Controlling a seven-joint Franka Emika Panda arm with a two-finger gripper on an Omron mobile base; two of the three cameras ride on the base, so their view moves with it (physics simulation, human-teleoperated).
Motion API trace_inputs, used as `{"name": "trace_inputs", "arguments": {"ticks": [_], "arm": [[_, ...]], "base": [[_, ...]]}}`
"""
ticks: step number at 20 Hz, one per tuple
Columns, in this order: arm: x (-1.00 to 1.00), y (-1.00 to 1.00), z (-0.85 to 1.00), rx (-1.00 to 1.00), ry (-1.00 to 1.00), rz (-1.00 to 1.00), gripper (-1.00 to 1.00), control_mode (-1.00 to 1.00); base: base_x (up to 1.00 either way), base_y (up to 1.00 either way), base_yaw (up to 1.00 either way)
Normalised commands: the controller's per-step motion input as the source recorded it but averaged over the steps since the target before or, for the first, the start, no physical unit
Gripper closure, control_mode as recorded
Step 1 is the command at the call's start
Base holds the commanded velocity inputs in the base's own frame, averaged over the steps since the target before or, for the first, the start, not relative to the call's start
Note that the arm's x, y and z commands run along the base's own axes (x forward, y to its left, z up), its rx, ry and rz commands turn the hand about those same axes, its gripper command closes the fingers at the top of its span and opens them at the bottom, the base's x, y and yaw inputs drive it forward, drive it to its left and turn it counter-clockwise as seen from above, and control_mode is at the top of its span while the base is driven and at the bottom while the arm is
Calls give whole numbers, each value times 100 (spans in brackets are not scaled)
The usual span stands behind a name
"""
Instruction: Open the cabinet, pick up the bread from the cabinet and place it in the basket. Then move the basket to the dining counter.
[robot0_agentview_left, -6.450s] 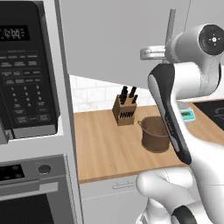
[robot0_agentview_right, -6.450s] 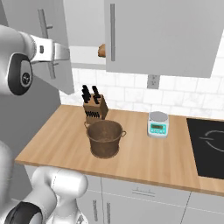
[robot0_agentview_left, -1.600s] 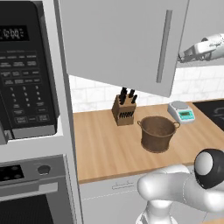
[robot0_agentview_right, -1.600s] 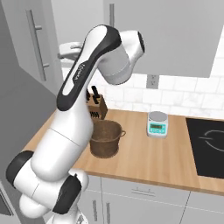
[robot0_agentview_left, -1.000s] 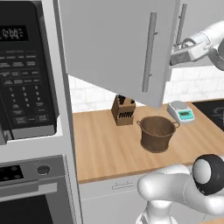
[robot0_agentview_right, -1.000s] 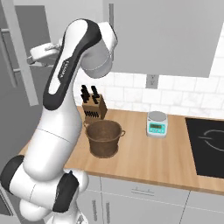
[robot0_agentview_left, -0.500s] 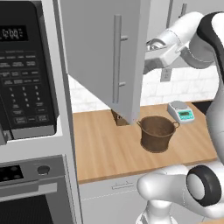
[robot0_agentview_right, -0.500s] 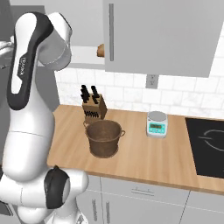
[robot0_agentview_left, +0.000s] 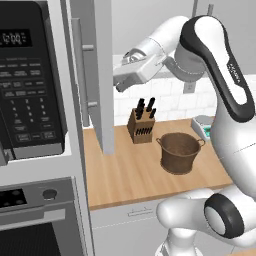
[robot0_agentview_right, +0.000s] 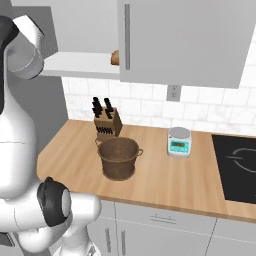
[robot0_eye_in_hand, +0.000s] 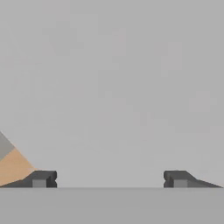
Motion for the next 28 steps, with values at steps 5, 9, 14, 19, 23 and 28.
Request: {"name": "trace_inputs", "arguments": {"ticks": [5, 9, 14, 19, 23, 28], "arm": [[-3, 21, -1, 1, 0, 0, -100, -100], [-17, -16, 0, 0, -5, -4, -100, -100], [6, -79, -8, 0, -1, -15, -100, -100], [14, -100, -35, -4, 0, -38, -100, -100], [18, -100, -39, -25, -1, -51, -100, -100], [8, -90, -26, -41, -6, -56, -100, -100]], "base": [[0, 0, 0], [0, 0, 0], [0, 0, 0], [0, 0, 0], [0, 0, 0], [0, 0, 0]]}}
